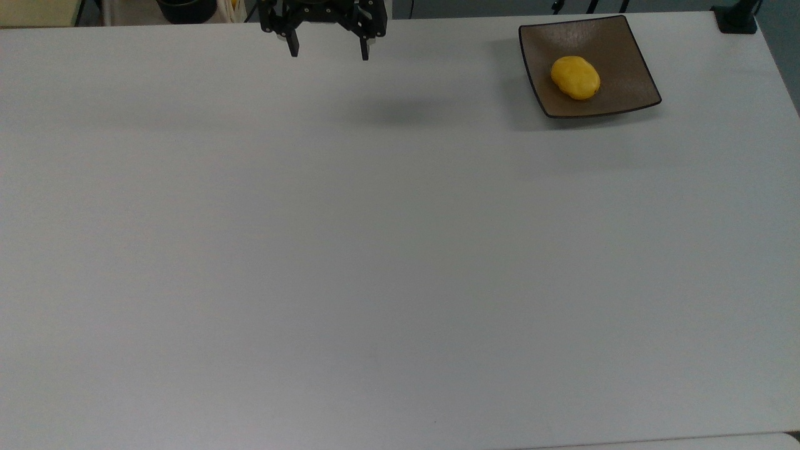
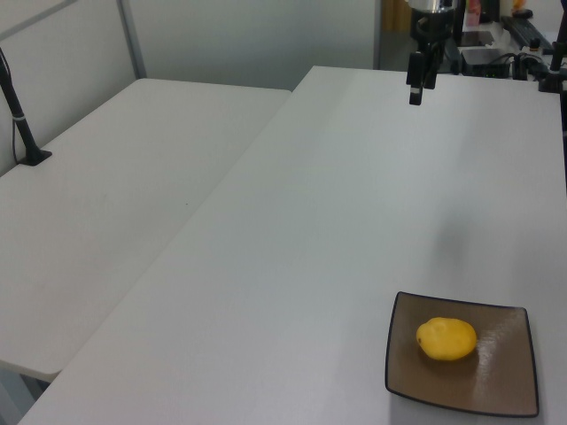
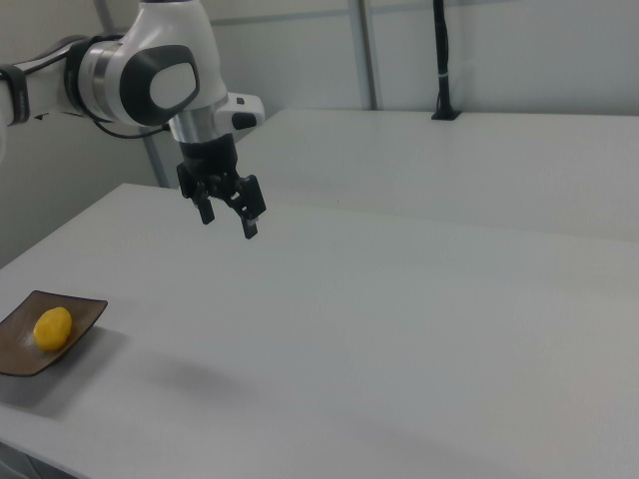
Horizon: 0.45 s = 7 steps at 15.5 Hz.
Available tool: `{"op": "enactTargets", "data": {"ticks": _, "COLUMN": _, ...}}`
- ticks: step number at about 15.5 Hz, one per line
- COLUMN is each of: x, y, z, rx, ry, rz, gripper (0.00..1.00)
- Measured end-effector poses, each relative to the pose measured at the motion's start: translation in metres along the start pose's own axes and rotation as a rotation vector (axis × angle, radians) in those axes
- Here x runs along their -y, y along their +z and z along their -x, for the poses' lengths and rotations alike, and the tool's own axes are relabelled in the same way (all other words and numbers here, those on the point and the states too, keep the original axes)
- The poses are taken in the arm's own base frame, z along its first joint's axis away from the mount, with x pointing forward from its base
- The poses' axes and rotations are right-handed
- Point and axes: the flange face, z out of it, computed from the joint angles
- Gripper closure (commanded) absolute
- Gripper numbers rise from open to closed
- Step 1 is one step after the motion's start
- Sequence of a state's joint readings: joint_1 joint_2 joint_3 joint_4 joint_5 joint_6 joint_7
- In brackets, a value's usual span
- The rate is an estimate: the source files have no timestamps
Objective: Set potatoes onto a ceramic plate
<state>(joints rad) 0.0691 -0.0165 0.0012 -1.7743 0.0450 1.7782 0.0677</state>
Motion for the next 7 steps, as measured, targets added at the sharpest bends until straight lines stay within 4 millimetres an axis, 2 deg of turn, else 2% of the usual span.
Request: {"op": "enactTargets", "data": {"ticks": 7, "x": -0.0043, "y": -0.0043, "z": 0.0034, "rx": 0.006, "ry": -0.036, "rz": 0.004, "gripper": 0.0}}
